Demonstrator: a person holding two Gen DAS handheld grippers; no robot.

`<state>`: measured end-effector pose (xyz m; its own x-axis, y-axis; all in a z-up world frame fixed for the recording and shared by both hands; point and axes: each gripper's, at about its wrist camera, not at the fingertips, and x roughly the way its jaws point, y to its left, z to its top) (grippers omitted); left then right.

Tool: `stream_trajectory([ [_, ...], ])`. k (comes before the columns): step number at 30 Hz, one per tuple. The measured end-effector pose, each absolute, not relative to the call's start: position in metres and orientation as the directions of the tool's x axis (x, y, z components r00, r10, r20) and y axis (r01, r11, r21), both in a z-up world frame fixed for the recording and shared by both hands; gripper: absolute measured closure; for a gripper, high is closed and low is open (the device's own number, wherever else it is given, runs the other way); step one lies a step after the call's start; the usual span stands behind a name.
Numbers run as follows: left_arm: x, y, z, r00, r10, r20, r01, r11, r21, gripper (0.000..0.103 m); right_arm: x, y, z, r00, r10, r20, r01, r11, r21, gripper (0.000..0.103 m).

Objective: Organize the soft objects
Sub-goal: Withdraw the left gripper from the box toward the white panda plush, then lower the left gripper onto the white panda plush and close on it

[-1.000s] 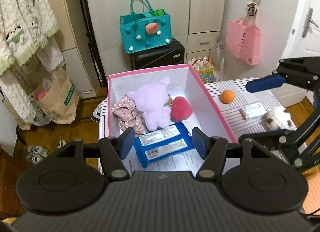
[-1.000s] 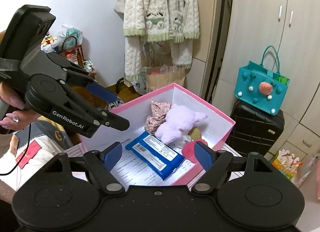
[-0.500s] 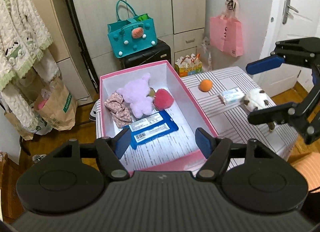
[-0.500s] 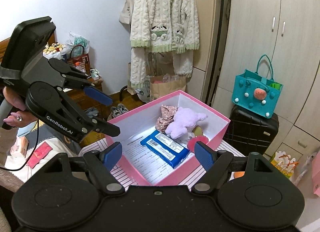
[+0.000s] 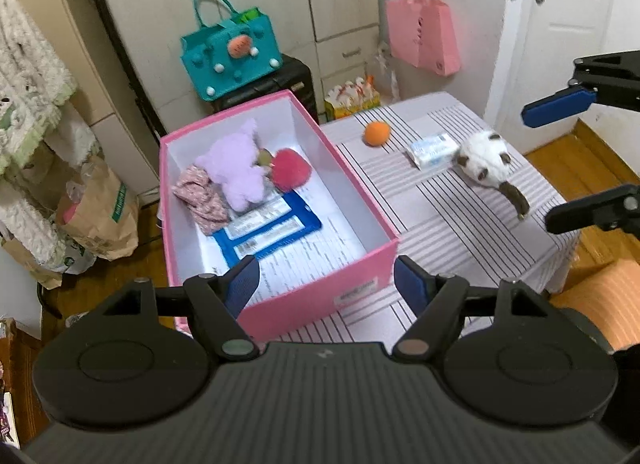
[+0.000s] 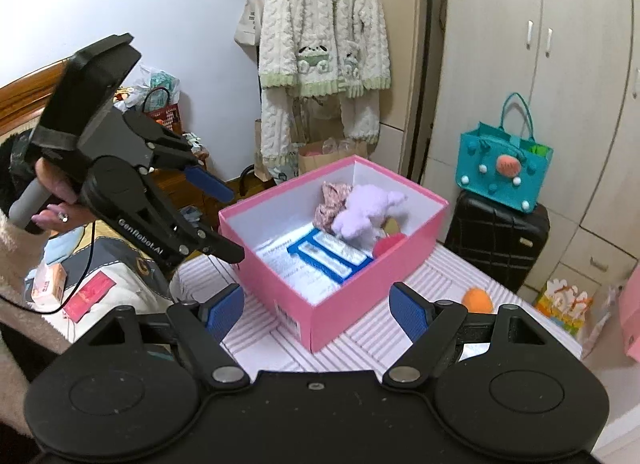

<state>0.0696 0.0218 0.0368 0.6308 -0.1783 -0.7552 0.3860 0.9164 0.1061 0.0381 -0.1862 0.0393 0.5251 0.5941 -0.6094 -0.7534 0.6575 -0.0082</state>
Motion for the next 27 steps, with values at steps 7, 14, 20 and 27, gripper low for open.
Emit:
stream_trajectory([
  [7, 0.071, -0.003, 0.022, 0.577, -0.201, -0.792, 0.442, 0.892, 0.095, 0.028, 0.028, -0.219, 0.016, 0.534, 0.564, -0.630, -0.712, 0.701, 0.024, 0.019],
  [14, 0.075, -0.045, 0.010, 0.520, -0.259, -0.814, 0.530, 0.845, 0.069, 0.025, 0.029, -0.256, -0.015, 0.547, 0.529, -0.649, -0.656, 0.752, 0.061, 0.019],
  [20, 0.090, -0.081, -0.008, 0.434, -0.325, -0.840, 0.593, 0.806, -0.005, 0.023, 0.043, -0.283, -0.042, 0.591, 0.478, -0.650, -0.598, 0.800, 0.044, 0.019],
  [27, 0.115, -0.110, -0.028, 0.385, -0.401, -0.831, 0.623, 0.777, -0.087, 0.022, 0.061, -0.298, -0.076, 0.639, 0.424, -0.641, -0.580, 0.814, -0.041, 0.019],
])
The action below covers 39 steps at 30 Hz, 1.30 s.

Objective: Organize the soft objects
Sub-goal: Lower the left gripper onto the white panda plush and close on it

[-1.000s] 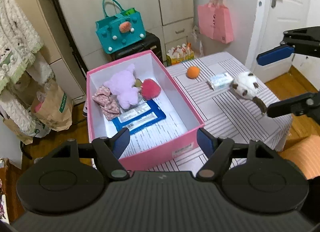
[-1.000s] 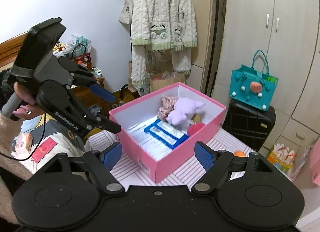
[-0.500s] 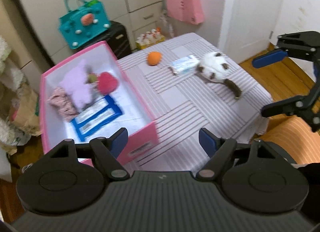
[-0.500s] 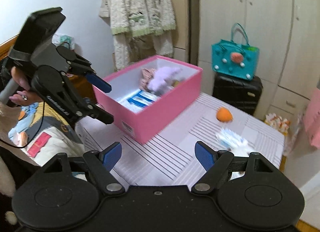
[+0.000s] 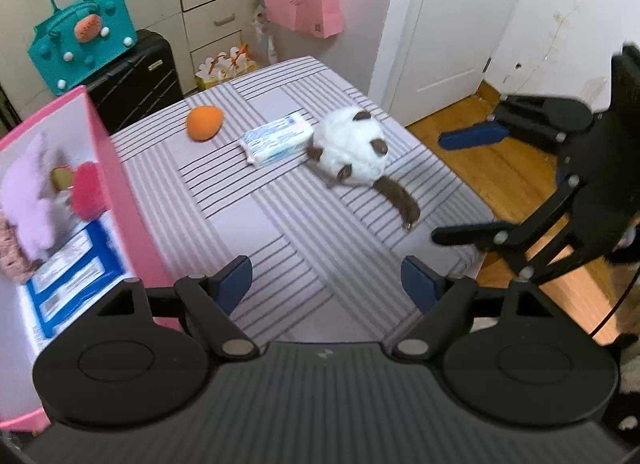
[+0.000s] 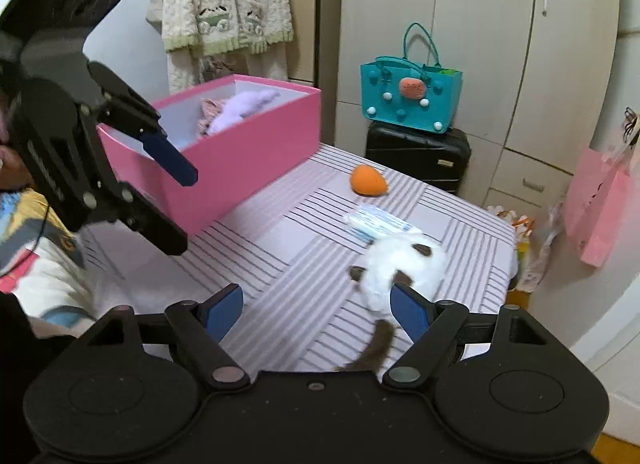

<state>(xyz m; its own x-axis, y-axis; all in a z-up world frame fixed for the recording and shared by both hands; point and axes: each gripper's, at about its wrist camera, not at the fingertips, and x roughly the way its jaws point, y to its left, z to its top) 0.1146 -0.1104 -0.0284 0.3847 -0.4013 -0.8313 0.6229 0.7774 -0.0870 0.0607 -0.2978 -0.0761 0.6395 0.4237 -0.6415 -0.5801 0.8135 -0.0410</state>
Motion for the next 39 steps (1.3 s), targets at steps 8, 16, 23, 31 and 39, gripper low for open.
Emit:
stream_trajectory([
  [8, 0.142, -0.132, -0.057, 0.426, -0.487, -0.763, 0.604, 0.781, -0.161, 0.022, 0.086, -0.311, -0.114, 0.722, 0.393, -0.569, -0.535, 0.839, -0.100, 0.018],
  [16, 0.164, -0.148, -0.085, 0.517, -0.543, -0.662, 0.553, 0.802, -0.226, 0.021, 0.107, -0.321, -0.144, 0.770, 0.368, -0.521, -0.469, 0.881, -0.071, 0.018],
  [23, 0.184, -0.164, -0.106, 0.501, -0.596, -0.627, 0.512, 0.789, -0.341, 0.021, 0.118, -0.312, -0.152, 0.777, 0.329, -0.537, -0.443, 0.892, -0.094, 0.013],
  [31, 0.203, -0.172, -0.123, 0.461, -0.646, -0.609, 0.488, 0.757, -0.434, 0.040, 0.137, -0.315, -0.158, 0.732, 0.366, -0.574, -0.446, 0.895, 0.002, 0.020],
  [39, 0.206, -0.183, -0.133, 0.425, -0.644, -0.637, 0.482, 0.756, -0.442, 0.047, 0.139, -0.318, -0.160, 0.735, 0.369, -0.569, -0.382, 0.918, 0.103, 0.039],
])
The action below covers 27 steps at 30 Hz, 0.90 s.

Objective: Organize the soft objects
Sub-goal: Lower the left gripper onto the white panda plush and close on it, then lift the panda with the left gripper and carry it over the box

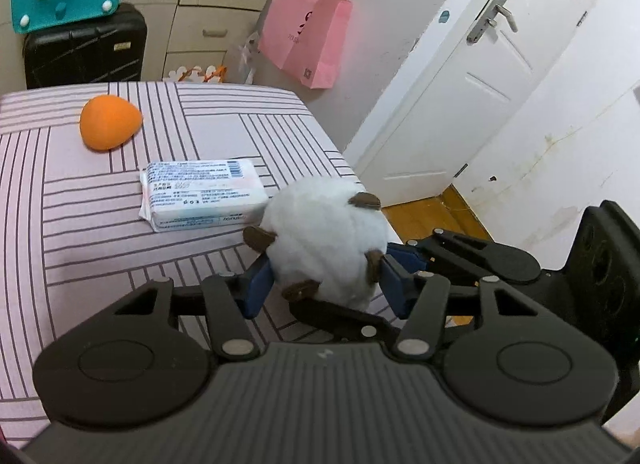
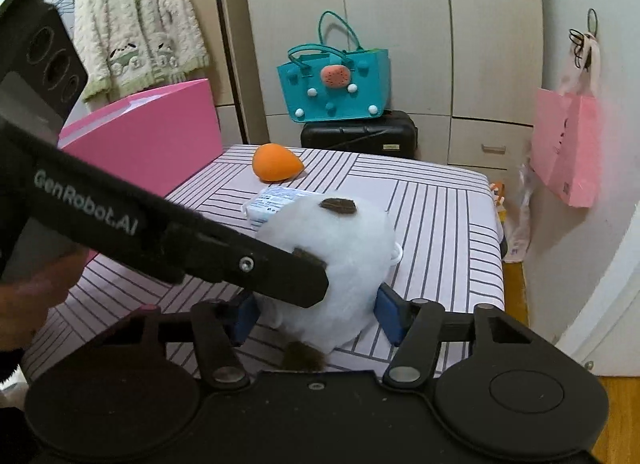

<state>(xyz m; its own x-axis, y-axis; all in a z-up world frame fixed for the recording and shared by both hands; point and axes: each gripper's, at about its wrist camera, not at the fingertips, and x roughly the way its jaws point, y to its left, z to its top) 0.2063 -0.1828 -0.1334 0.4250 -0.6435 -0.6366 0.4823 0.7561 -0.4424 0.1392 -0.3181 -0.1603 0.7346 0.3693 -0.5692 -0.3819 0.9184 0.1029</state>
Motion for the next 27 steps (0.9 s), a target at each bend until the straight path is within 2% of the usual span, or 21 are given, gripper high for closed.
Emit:
stream_trajectory([
  [10, 0.187, -0.187, -0.129, 0.476, -0.603, -0.641, 0.503, 0.784, -0.364, 0.047, 0.125, -0.298, -0.156, 0.755, 0.312, -0.576, -0.351, 0.935, 0.047, 0.039],
  [27, 0.139, -0.155, -0.095, 0.501, -0.615, -0.609, 0.594, 0.756, -0.275, 0.047, 0.076, -0.257, -0.123, 0.811, 0.244, -0.531, -0.312, 0.949, -0.041, 0.039],
])
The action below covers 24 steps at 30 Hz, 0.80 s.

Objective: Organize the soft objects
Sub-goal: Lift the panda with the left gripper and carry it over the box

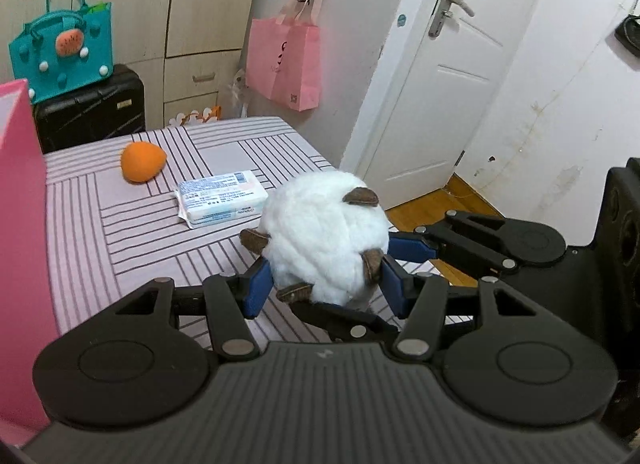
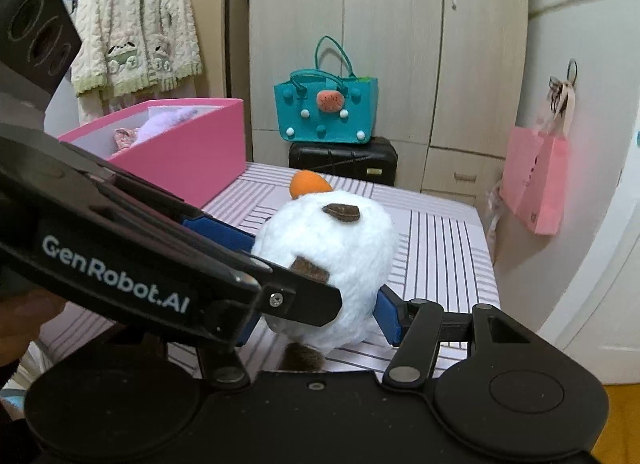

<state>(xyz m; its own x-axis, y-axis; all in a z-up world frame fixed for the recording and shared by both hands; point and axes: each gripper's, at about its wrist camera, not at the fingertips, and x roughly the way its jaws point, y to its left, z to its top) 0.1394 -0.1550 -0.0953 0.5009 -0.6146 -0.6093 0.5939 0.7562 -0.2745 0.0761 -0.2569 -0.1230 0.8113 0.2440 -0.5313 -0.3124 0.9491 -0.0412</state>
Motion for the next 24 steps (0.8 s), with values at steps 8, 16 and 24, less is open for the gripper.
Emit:
stream_trajectory([
  [8, 0.118, -0.129, -0.074, 0.516, -0.620, -0.590, 0.612, 0.749, -0.252, 0.047, 0.059, -0.227, -0.097, 0.817, 0.226, -0.530, -0.342, 0.930, -0.131, 0.039],
  [16, 0.101, -0.094, -0.044, 0.565, -0.619, -0.546, 0.612, 0.758, -0.227, 0.047, 0.048, -0.188, -0.061, 0.849, 0.242, -0.470, -0.392, 0.885, -0.252, 0.039],
  [24, 0.096, -0.044, -0.003, 0.634, -0.583, -0.508, 0.576, 0.794, -0.192, 0.047, 0.060, -0.152, -0.020, 0.828, 0.356, -0.433, -0.487, 0.838, -0.244, 0.039],
])
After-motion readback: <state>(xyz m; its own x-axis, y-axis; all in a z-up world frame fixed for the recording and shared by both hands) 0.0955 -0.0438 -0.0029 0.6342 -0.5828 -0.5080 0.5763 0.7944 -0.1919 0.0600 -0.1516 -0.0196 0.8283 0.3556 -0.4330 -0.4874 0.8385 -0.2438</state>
